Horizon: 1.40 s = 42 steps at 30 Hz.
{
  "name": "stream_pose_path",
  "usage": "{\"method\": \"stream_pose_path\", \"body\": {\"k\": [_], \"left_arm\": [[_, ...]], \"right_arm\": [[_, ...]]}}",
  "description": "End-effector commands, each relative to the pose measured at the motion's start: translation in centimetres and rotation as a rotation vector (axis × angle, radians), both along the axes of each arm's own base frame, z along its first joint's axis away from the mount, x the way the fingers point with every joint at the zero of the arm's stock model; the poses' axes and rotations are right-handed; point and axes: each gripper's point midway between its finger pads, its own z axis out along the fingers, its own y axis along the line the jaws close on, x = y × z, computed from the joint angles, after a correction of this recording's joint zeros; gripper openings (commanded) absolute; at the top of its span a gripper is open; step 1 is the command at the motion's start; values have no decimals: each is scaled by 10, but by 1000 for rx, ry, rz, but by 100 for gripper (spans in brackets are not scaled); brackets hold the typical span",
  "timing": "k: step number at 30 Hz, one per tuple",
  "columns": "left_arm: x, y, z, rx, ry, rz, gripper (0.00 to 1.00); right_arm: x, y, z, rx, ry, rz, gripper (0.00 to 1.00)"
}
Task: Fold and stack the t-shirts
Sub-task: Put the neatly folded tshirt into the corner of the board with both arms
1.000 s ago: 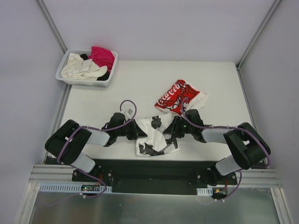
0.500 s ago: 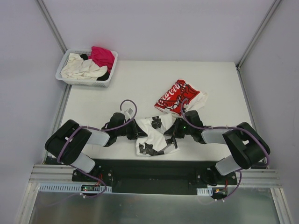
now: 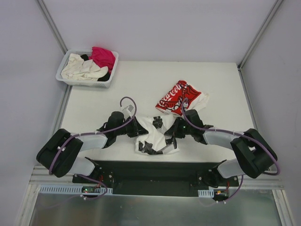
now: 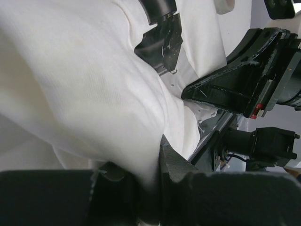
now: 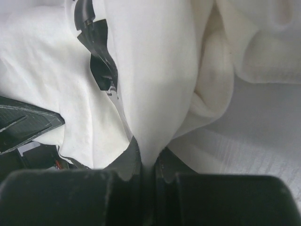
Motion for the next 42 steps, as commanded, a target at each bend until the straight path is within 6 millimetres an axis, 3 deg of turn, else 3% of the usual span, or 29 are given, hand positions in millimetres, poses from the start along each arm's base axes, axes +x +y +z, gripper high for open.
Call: {"method": "stream_pose_path", "body": {"k": [1, 5, 10, 15, 19, 21, 22, 23, 25, 26, 27, 29, 31, 32, 34, 35, 37, 38, 39, 40, 41, 42], "left_arm": [[17, -3, 38, -25, -155, 18, 0], [18, 3, 48, 8, -187, 29, 0], [31, 2, 82, 20, -268, 44, 0], [56, -6, 124, 60, -369, 30, 0], [78, -17, 139, 72, -396, 16, 0], [90, -25, 159, 47, -425, -7, 0], [96, -27, 151, 65, -395, -14, 0], [101, -33, 166, 37, -419, -36, 0], [114, -37, 163, 39, -403, -46, 0], [121, -40, 175, 23, -424, -48, 0], [126, -44, 169, 26, -409, -66, 0], [141, -47, 181, 13, -432, -65, 0], [155, -48, 177, 14, -415, -71, 0], [162, -52, 190, -2, -439, -75, 0], [173, -56, 187, -7, -422, -86, 0], [181, -59, 200, -21, -449, -86, 0], [190, -66, 192, -25, -423, -111, 0], [198, -70, 208, -41, -453, -115, 0], [205, -74, 196, -36, -421, -131, 0], [208, -78, 197, -48, -417, -151, 0], [217, -82, 210, -65, -443, -154, 0], [225, -87, 196, -65, -416, -165, 0]], "right_arm": [[11, 10, 31, 21, -89, 9, 1], [15, 10, 43, 22, -118, 1, 1], [26, 13, 66, 22, -180, -3, 1], [38, 11, 83, -7, -236, -17, 1], [52, 10, 102, -30, -302, -31, 1], [56, 9, 105, -34, -313, -38, 1], [59, 7, 106, -40, -317, -46, 1], [61, 7, 107, -44, -320, -50, 1], [68, 3, 110, -53, -332, -71, 1], [71, 1, 112, -56, -340, -81, 1], [76, -3, 113, -60, -345, -96, 1], [84, -9, 115, -68, -351, -121, 1], [94, -18, 116, -77, -353, -151, 1], [98, -22, 115, -83, -349, -164, 1], [107, -31, 116, -90, -350, -194, 1], [110, -35, 117, -91, -351, -204, 1], [119, -42, 119, -94, -356, -230, 1], [121, -45, 119, -97, -357, -238, 1], [125, -49, 121, -98, -362, -250, 1], [129, -51, 122, -104, -363, -256, 1], [132, -52, 122, -108, -363, -259, 1], [136, -56, 123, -109, -363, -275, 1]]}}
